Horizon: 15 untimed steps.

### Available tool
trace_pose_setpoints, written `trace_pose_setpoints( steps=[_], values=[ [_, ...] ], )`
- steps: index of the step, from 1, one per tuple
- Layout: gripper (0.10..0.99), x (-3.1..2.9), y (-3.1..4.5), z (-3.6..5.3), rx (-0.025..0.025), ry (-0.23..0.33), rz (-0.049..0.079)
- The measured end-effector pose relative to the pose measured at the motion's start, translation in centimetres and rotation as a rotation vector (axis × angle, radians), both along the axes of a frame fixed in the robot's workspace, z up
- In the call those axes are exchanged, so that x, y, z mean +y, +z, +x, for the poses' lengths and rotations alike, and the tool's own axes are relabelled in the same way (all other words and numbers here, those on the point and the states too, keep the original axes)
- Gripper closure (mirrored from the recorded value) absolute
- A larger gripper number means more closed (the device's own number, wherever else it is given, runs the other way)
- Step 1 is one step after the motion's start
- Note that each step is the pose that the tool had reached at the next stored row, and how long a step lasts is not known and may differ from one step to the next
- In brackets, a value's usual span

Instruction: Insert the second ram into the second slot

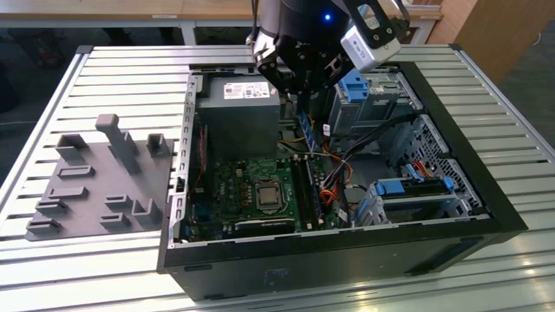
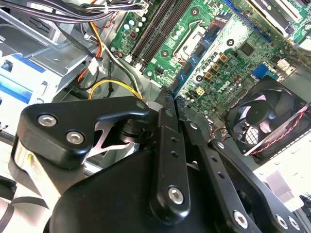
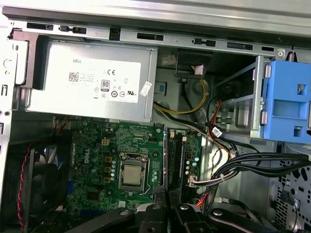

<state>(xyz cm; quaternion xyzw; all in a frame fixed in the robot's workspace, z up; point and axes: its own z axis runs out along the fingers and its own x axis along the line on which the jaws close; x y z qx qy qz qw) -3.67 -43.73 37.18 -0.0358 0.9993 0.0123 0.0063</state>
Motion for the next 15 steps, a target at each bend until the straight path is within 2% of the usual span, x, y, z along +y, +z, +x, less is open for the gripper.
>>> trace_pose_setpoints(
  steps=[2, 4, 15],
  values=[
    [0.949, 0.0, -0.04, 0.0, 0.0, 0.0, 0.0],
    [0.949, 0.0, -0.85, 0.0, 0.0001, -0.013, 0.0],
    [0.949, 0.0, -1.08, 0.0, 0.0001, -0.014, 0.0]
  ],
)
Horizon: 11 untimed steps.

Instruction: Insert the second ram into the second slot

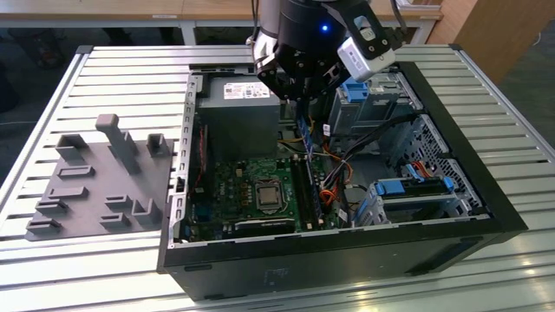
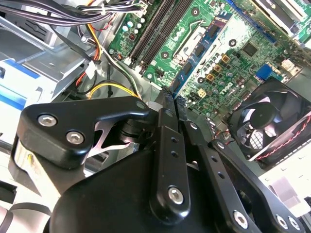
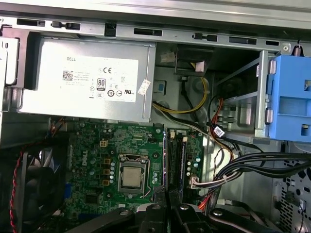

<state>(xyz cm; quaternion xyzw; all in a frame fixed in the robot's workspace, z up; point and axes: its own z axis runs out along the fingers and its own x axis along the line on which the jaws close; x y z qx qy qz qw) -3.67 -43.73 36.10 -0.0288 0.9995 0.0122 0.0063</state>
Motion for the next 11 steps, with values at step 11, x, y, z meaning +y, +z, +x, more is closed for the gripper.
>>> trace_pose_setpoints(
  steps=[11],
  values=[
    [0.949, 0.0, -0.8, 0.0, 0.0034, -0.006, 0.0]
  ],
)
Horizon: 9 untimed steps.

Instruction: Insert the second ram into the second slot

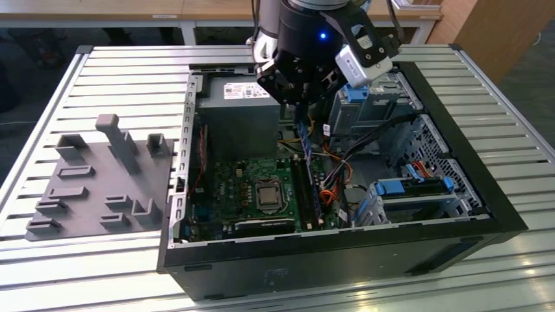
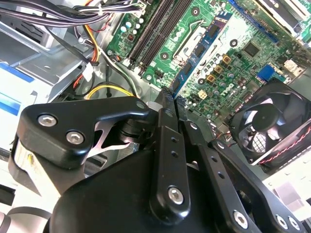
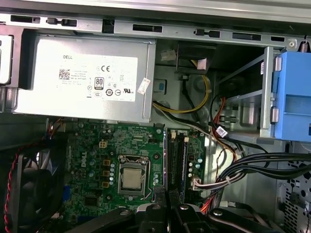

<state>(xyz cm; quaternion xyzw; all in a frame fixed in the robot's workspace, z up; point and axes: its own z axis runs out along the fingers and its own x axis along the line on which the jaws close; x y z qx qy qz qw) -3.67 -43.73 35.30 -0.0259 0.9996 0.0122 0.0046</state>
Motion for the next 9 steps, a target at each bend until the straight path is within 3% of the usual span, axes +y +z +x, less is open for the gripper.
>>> trace_pose_setpoints(
  steps=[9],
  values=[
    [0.949, 0.0, -0.39, 0.0, 0.0003, -0.001, -0.001]
  ],
)
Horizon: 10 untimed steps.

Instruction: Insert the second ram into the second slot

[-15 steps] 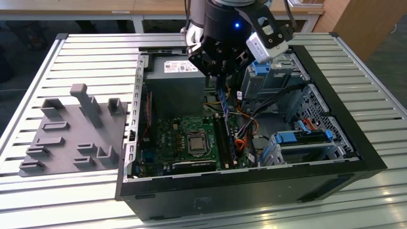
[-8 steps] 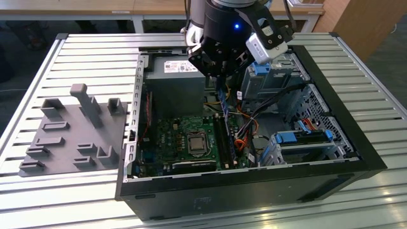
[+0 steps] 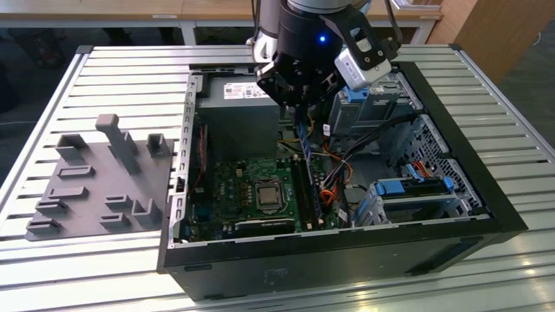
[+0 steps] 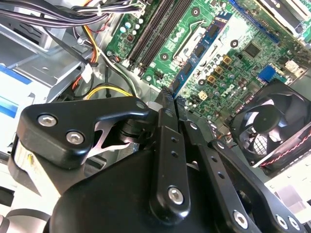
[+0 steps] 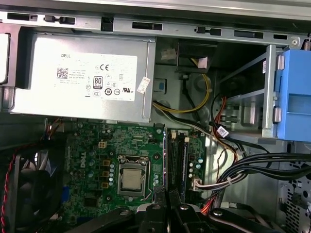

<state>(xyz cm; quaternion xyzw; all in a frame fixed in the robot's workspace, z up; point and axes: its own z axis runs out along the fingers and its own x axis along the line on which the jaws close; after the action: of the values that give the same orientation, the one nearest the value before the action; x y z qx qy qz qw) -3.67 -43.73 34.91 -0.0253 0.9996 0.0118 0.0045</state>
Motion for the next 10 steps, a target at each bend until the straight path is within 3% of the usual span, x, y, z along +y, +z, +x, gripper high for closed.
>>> trace_pose_setpoints(
  steps=[10],
  values=[
    [0.949, -0.02, -0.35, 0.0, 0.0011, -0.003, 0.0]
  ],
)
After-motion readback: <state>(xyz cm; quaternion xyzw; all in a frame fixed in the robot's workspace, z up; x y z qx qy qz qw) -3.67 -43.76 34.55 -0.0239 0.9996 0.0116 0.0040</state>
